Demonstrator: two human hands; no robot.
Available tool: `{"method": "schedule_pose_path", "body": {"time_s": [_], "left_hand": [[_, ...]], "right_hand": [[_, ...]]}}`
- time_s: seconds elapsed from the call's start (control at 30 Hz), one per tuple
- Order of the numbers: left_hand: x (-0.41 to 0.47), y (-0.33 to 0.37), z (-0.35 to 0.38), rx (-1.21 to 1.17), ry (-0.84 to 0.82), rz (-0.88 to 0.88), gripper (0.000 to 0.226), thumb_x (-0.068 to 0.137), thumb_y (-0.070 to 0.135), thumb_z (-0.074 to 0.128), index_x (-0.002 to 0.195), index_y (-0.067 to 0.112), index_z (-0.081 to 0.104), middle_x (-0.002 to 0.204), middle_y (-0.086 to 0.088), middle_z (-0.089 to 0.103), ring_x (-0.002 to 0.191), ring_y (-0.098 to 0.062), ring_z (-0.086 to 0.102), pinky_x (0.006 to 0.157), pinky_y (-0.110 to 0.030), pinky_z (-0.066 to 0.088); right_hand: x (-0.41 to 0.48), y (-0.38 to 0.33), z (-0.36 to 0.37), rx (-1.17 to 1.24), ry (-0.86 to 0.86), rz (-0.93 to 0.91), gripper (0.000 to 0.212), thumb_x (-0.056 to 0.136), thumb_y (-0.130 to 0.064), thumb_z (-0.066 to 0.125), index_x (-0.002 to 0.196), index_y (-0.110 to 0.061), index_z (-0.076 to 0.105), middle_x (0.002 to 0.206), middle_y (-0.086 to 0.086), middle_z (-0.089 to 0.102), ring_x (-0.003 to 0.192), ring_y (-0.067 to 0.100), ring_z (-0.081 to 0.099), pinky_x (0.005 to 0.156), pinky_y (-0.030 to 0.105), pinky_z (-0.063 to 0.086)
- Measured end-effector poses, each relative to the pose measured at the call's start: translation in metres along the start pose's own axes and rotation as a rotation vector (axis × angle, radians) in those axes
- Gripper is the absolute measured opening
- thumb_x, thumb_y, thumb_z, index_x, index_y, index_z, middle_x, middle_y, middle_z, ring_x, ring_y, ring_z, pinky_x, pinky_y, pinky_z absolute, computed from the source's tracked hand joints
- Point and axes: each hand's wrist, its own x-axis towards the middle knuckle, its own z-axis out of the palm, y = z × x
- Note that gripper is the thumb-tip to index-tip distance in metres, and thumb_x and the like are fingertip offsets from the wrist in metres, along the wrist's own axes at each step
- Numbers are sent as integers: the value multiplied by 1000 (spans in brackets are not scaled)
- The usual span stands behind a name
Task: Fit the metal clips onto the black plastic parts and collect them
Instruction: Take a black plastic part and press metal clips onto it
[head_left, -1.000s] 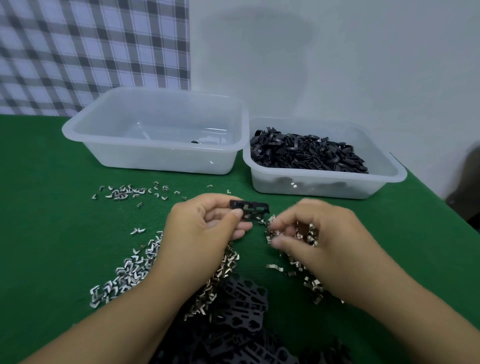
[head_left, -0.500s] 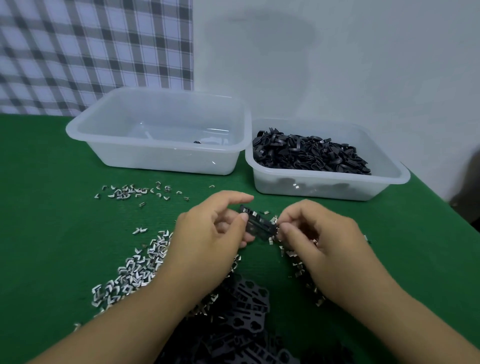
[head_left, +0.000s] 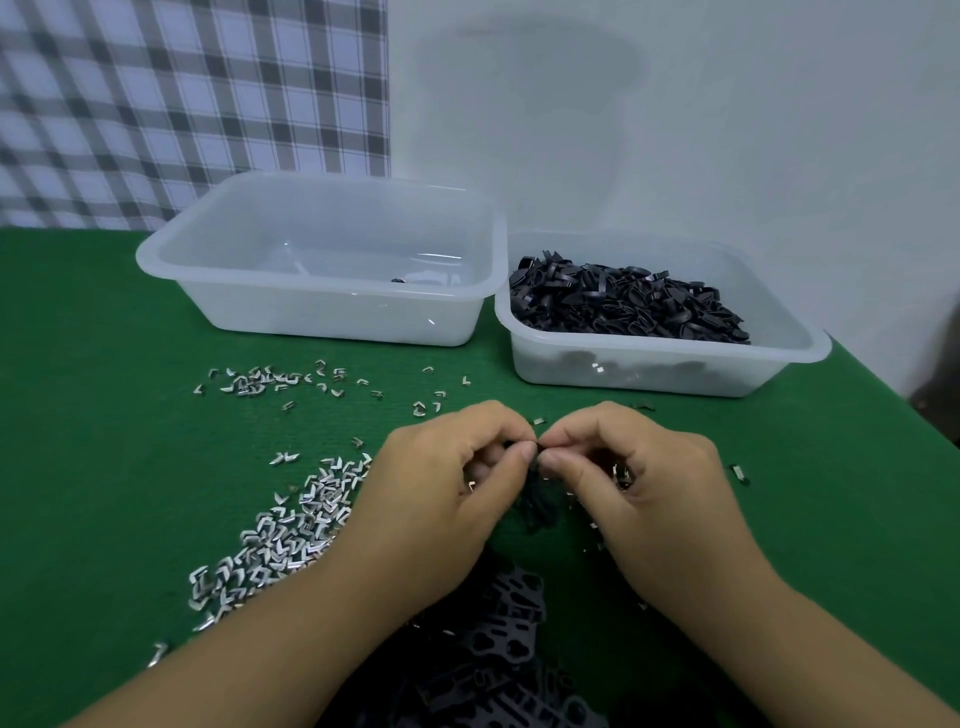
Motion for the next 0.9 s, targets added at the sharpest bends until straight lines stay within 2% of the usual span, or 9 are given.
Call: {"method": "schedule_pose_path", "body": {"time_s": [0.07, 0.17, 0.27, 0.37, 0.57, 0.77, 0.9], "left_hand": [[0, 0, 1, -49, 26, -23, 6, 82, 24, 59, 78, 25, 63, 63, 4, 57, 52, -8, 50, 50, -9, 36], [0, -1, 2, -130, 50, -44, 7, 82, 23, 59, 77, 25, 62, 61, 0, 56, 50, -13, 49, 46, -14, 39], [-1, 0, 2, -189, 44, -69, 7, 83, 24, 60, 78, 28, 64, 62, -1, 58, 49, -16, 54, 45, -21, 44], [-1, -1, 2, -315, 21, -137, 13, 86, 16, 65, 78, 26, 67, 62, -2, 63, 49, -9, 62, 46, -19, 47], [2, -1, 3, -486, 33, -228, 17, 86, 7, 64, 75, 20, 68, 56, -5, 67, 48, -15, 65, 44, -21, 49], [4, 0, 3, -594, 76, -292, 19, 85, 1, 63, 90, 18, 70, 70, -8, 73, 64, -16, 71, 55, -21, 55], [6, -2, 2, -657, 141, -344, 26, 84, -4, 62, 96, 18, 67, 69, -9, 73, 66, -15, 72, 60, -18, 55]], "right_hand": [[-1, -1, 1, -5, 18, -29, 8, 76, -18, 70, 83, -17, 68, 72, -16, 65, 69, -3, 60, 62, 9, 45], [-1, -1, 3, -67, 55, -72, 11, 74, -13, 75, 82, -15, 69, 74, -10, 65, 70, 2, 58, 65, 14, 45], [-1, 0, 3, -89, 112, -77, 4, 77, -16, 72, 80, -15, 69, 74, -10, 64, 70, 2, 56, 65, 15, 44], [0, 1, 4, -96, 164, -61, 4, 77, -20, 69, 79, -16, 69, 73, -12, 63, 71, 1, 56, 65, 14, 43], [0, 2, 5, -92, 167, -80, 4, 78, -15, 68, 82, -15, 70, 76, -9, 65, 74, 2, 58, 68, 18, 46], [2, 6, 1, -132, 216, -57, 3, 81, -14, 64, 82, -16, 67, 76, -10, 59, 72, 2, 52, 67, 11, 40], [1, 9, 1, -169, 204, -47, 3, 81, -11, 69, 83, -13, 69, 80, -4, 58, 77, 14, 56, 70, 23, 43]]}}
